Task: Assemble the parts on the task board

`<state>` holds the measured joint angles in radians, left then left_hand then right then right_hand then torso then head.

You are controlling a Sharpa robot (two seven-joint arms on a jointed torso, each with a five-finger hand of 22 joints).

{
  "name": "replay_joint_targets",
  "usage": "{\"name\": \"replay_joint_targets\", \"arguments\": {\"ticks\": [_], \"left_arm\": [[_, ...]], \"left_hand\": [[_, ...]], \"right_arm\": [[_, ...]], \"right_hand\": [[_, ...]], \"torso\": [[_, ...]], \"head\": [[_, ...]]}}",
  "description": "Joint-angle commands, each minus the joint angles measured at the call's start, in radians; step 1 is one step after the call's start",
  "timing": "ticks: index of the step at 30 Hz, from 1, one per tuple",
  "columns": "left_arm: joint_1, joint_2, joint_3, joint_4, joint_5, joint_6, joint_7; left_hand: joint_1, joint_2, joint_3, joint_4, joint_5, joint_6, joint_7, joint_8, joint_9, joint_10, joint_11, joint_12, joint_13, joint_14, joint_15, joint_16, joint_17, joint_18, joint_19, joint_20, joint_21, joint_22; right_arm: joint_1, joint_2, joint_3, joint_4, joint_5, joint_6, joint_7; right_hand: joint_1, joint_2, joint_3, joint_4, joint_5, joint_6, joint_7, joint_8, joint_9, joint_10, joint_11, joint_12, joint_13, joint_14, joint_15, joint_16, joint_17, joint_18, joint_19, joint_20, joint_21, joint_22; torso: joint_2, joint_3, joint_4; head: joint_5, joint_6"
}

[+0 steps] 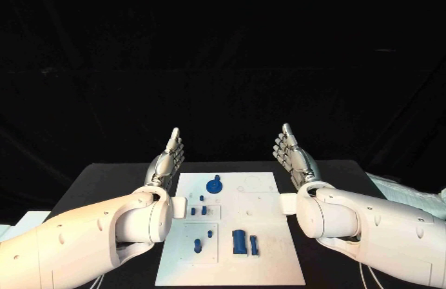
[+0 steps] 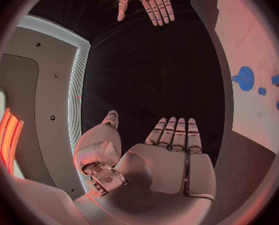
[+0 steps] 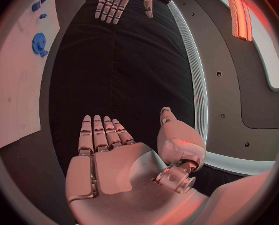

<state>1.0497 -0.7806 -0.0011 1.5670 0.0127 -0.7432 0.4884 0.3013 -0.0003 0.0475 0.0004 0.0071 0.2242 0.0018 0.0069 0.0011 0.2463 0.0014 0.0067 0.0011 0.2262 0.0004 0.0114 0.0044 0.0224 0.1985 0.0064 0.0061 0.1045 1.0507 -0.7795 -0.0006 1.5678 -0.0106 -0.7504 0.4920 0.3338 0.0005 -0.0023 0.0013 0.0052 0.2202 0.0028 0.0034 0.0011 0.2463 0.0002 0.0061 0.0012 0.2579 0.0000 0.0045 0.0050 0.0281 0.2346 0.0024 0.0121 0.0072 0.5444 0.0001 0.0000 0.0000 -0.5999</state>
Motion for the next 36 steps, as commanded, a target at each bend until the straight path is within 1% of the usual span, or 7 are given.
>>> {"name": "replay_joint_targets", "arguments": {"ticks": [1, 2, 16, 18, 19, 21, 36], "left_arm": [[0.0, 0.001, 0.001, 0.003, -0.013, -0.027, 0.032], [0.0, 0.001, 0.001, 0.003, -0.013, -0.027, 0.032], [0.0, 0.001, 0.001, 0.003, -0.013, -0.027, 0.032], [0.0, 0.001, 0.001, 0.003, -0.013, -0.027, 0.032], [0.0, 0.001, 0.001, 0.003, -0.013, -0.027, 0.032], [0.0, 0.001, 0.001, 0.003, -0.013, -0.027, 0.032], [0.0, 0.001, 0.001, 0.003, -0.013, -0.027, 0.032]], "left_hand": [[-0.096, 0.0, -0.047, 0.0, -0.007, -0.071, -0.002, -0.007, -0.001, -0.078, -0.001, -0.007, -0.001, -0.072, 0.0, -0.011, -0.004, -0.022, -0.063, -0.006, -0.006, -0.033], [-0.104, 0.0, -0.047, 0.0, -0.007, -0.077, -0.002, -0.007, -0.001, -0.085, -0.001, -0.007, -0.001, -0.078, 0.0, -0.011, -0.004, -0.022, -0.069, -0.006, -0.006, -0.105], [-0.188, 0.0, -0.047, 0.0, -0.007, -0.139, -0.002, -0.007, -0.001, -0.154, -0.001, -0.007, -0.001, -0.142, 0.0, -0.011, -0.004, -0.022, -0.122, -0.006, -0.006, -0.105], [-0.223, 0.0, -0.047, 0.0, -0.007, -0.224, -0.002, -0.007, -0.001, -0.246, -0.001, -0.007, -0.001, -0.226, 0.0, -0.011, -0.004, -0.022, -0.198, -0.006, -0.006, -0.105], [-0.301, 0.0, -0.047, 0.0, -0.007, -0.224, -0.002, -0.007, -0.001, -0.246, -0.001, -0.007, -0.001, -0.226, 0.0, -0.011, -0.004, -0.022, -0.198, -0.006, -0.006, -0.105], [-0.301, 0.0, -0.047, 0.0, -0.007, -0.224, -0.002, -0.007, -0.001, -0.246, -0.001, -0.007, -0.001, -0.226, 0.0, -0.011, -0.004, -0.022, -0.198, -0.006, -0.006, -0.105], [-0.301, 0.0, -0.047, 0.0, -0.007, -0.224, -0.002, -0.007, -0.001, -0.246, -0.001, -0.007, -0.001, -0.226, 0.0, -0.011, -0.004, -0.022, -0.198, -0.006, -0.006, -0.105]], "right_arm": [[-0.001, -0.001, 0.001, 0.002, 0.011, -0.02, 0.028], [-0.001, -0.001, 0.001, 0.002, 0.011, -0.02, 0.028], [-0.001, -0.001, 0.001, 0.002, 0.011, -0.02, 0.028], [-0.001, -0.001, 0.001, 0.002, 0.011, -0.02, 0.028], [-0.001, -0.001, 0.001, 0.002, 0.011, -0.02, 0.028], [-0.001, -0.001, 0.001, 0.002, 0.011, -0.02, 0.028], [-0.001, -0.001, 0.001, 0.002, 0.011, -0.02, 0.028]], "right_hand": [[-0.105, -0.001, 0.002, -0.001, -0.005, -0.069, -0.003, -0.003, -0.001, -0.077, 0.0, -0.006, -0.001, -0.081, 0.0, -0.005, -0.005, -0.028, -0.073, -0.002, -0.012, -0.007], [-0.113, -0.001, 0.002, -0.001, -0.005, -0.075, -0.003, -0.003, -0.001, -0.084, 0.0, -0.006, -0.001, -0.088, 0.0, -0.005, -0.005, -0.028, -0.08, -0.002, -0.012, -0.007], [-0.21, -0.001, 0.002, -0.001, -0.005, -0.137, -0.003, -0.003, -0.001, -0.153, 0.0, -0.006, -0.001, -0.162, 0.0, -0.005, -0.005, -0.028, -0.147, -0.002, -0.012, -0.007], [-0.217, -0.001, 0.002, -0.001, -0.005, -0.142, -0.003, -0.003, -0.001, -0.161, 0.0, -0.006, -0.001, -0.167, 0.0, -0.005, -0.005, -0.028, -0.153, -0.002, -0.012, -0.007], [-0.236, -0.001, 0.002, -0.001, -0.005, -0.22, -0.003, -0.003, -0.001, -0.174, 0.0, -0.006, -0.001, -0.182, 0.0, -0.005, -0.005, -0.028, -0.235, -0.002, -0.012, -0.007], [-0.334, -0.001, 0.002, -0.001, -0.005, -0.22, -0.003, -0.003, -0.001, -0.246, 0.0, -0.006, -0.001, -0.258, 0.0, -0.005, -0.005, -0.028, -0.235, -0.002, -0.012, -0.007], [-0.334, -0.001, 0.002, -0.001, -0.005, -0.22, -0.003, -0.003, -0.001, -0.246, 0.0, -0.006, -0.001, -0.258, 0.0, -0.005, -0.005, -0.028, -0.235, -0.002, -0.012, -0.007]], "torso": [[0.0, -0.0001, 0.0], [0.0, -0.0001, 0.0], [0.0, -0.0001, 0.0], [0.0, -0.0001, 0.0], [0.0, -0.0001, 0.0], [0.0, -0.0001, 0.0], [0.0, -0.0001, 0.0]], "head": [[0.0, 0.0], [0.0, 0.0], [0.0, 0.0], [0.0, 0.0], [0.0, 0.0], [0.0, 0.0], [0.0, 0.0]]}}
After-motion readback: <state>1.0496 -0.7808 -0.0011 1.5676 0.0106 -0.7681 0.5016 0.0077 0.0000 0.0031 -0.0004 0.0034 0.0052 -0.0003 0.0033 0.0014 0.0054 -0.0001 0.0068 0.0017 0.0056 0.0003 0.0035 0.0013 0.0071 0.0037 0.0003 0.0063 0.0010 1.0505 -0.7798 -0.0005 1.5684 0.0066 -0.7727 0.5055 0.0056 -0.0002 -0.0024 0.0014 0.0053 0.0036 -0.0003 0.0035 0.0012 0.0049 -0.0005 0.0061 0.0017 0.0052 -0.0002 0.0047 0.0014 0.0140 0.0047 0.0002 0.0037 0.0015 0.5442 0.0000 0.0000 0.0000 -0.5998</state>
